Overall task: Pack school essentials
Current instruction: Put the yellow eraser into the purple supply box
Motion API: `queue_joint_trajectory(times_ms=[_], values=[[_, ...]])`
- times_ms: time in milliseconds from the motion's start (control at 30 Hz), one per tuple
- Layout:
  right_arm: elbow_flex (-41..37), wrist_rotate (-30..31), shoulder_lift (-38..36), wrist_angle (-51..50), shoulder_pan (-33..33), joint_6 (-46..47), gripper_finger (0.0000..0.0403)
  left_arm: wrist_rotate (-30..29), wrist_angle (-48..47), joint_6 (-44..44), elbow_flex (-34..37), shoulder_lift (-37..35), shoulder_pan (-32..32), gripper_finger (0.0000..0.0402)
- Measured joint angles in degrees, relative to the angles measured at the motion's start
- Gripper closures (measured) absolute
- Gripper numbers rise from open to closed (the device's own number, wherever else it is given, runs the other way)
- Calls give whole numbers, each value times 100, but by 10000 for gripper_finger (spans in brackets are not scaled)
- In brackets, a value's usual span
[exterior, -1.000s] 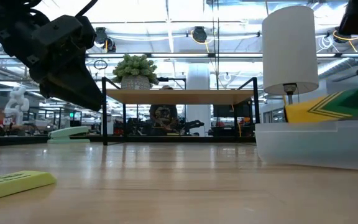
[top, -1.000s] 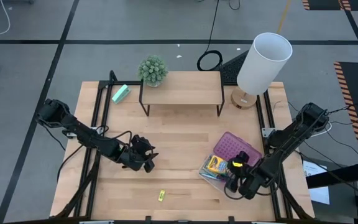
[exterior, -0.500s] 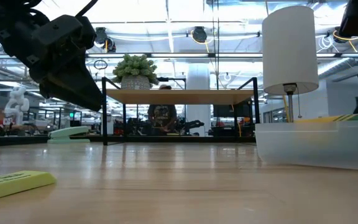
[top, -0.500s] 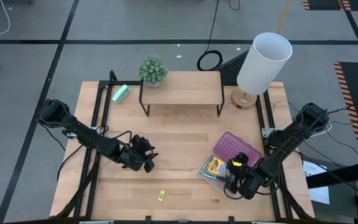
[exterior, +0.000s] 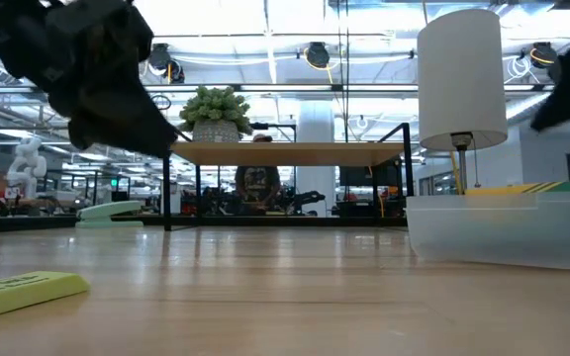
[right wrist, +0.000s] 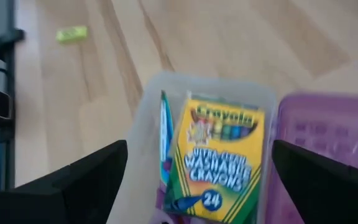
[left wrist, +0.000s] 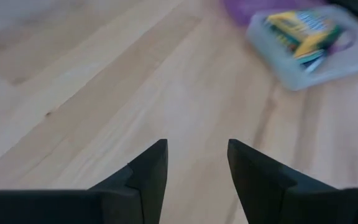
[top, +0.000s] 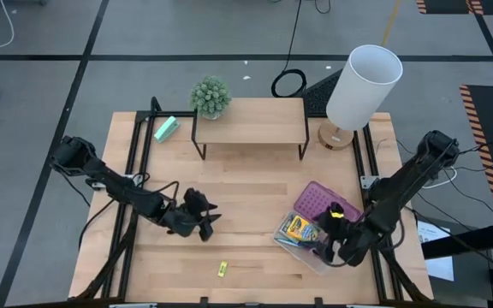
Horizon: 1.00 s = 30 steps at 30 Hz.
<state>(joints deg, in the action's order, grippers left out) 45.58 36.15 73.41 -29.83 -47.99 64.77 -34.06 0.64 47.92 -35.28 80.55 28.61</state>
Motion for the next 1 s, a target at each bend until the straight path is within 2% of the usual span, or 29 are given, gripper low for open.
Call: queue_joint_trajectory(times_ms=[200, 400, 533, 700, 1000], values=[[0, 609, -417, 156, 0, -1091, 10, -309, 683, -190, 0, 0, 368, 232], [0, 1333, -607, 232, 2, -1957, 10, -737, 558, -244, -351, 120, 702, 232], [0, 1617, -611, 233, 4, -2301, 11, -826, 12, -282, -915, 488, 795, 232], [0, 1629, -612, 222, 4, -2415, 11, -813, -743, 0, -1708, 1252, 893, 232], [0, 1620, -612, 219, 4, -2498, 11, -619, -2399, 1207, -3224, 2649, 1240, 232]])
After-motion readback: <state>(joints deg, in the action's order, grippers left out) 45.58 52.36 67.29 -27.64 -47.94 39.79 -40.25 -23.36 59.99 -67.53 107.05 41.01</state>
